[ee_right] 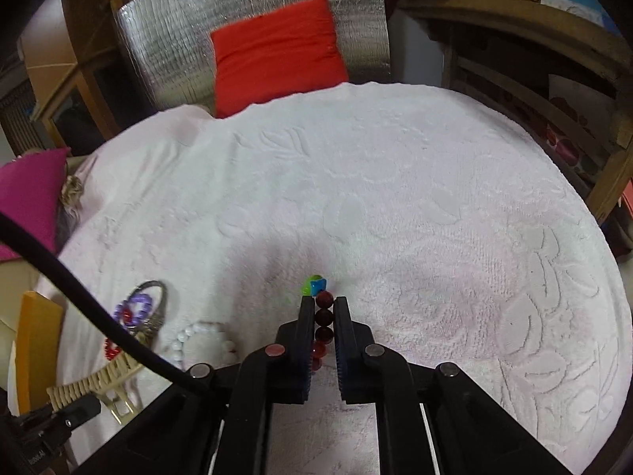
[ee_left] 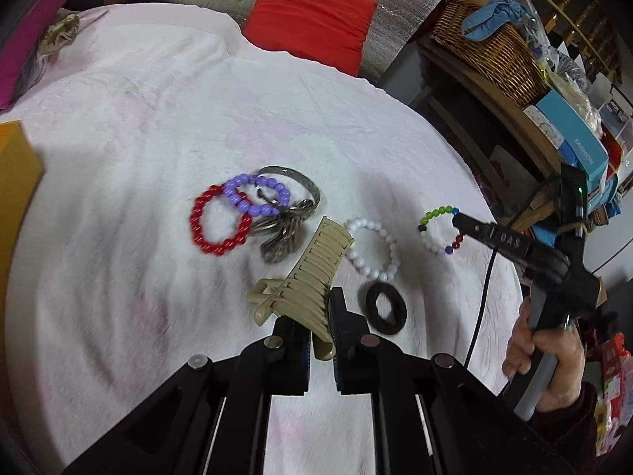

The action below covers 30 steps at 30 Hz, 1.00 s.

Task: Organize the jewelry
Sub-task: 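Carry the claw clip and beaded bracelet into the orange box and open both tools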

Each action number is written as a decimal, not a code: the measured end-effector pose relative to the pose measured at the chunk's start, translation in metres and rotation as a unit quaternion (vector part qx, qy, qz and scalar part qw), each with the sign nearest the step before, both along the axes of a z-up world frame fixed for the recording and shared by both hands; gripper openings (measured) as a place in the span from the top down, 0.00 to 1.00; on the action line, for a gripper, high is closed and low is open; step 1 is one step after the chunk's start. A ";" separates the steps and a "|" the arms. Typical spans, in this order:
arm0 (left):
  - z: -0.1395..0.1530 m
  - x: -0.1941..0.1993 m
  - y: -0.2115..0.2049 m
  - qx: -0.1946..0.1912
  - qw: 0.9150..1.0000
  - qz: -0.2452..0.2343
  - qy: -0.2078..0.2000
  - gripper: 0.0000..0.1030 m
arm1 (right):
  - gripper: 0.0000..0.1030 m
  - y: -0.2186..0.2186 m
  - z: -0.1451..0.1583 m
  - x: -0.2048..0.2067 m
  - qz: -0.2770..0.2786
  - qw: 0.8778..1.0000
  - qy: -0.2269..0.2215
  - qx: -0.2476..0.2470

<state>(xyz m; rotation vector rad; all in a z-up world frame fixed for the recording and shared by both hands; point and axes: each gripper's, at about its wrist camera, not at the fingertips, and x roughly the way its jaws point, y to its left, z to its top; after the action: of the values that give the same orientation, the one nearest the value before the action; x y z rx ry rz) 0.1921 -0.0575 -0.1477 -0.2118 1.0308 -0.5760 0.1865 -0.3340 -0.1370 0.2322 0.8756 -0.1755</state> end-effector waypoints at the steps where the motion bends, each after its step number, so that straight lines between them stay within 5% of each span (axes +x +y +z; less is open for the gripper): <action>1: 0.001 -0.003 0.004 0.000 1.000 0.001 -0.001 0.91 | 0.90 0.001 0.003 -0.002 0.001 1.000 -0.004 0.007; 14: 0.059 -0.059 0.093 0.035 0.990 0.113 -0.074 0.91 | 0.90 0.073 0.041 -0.020 0.081 0.992 -0.080 0.062; 22: 0.098 -0.067 0.215 0.081 0.970 0.220 -0.071 0.91 | 0.90 0.200 0.054 -0.012 0.211 0.970 -0.079 0.087; 30: 0.074 -0.037 0.300 0.117 0.957 0.263 -0.023 0.91 | 0.90 0.357 0.055 0.031 0.334 0.936 -0.032 0.108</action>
<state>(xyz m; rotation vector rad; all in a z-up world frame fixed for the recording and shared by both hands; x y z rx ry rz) 0.1555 0.2425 -0.0741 -0.2500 0.9388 0.0249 0.2171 0.0234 -0.0820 0.1324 0.8650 0.5631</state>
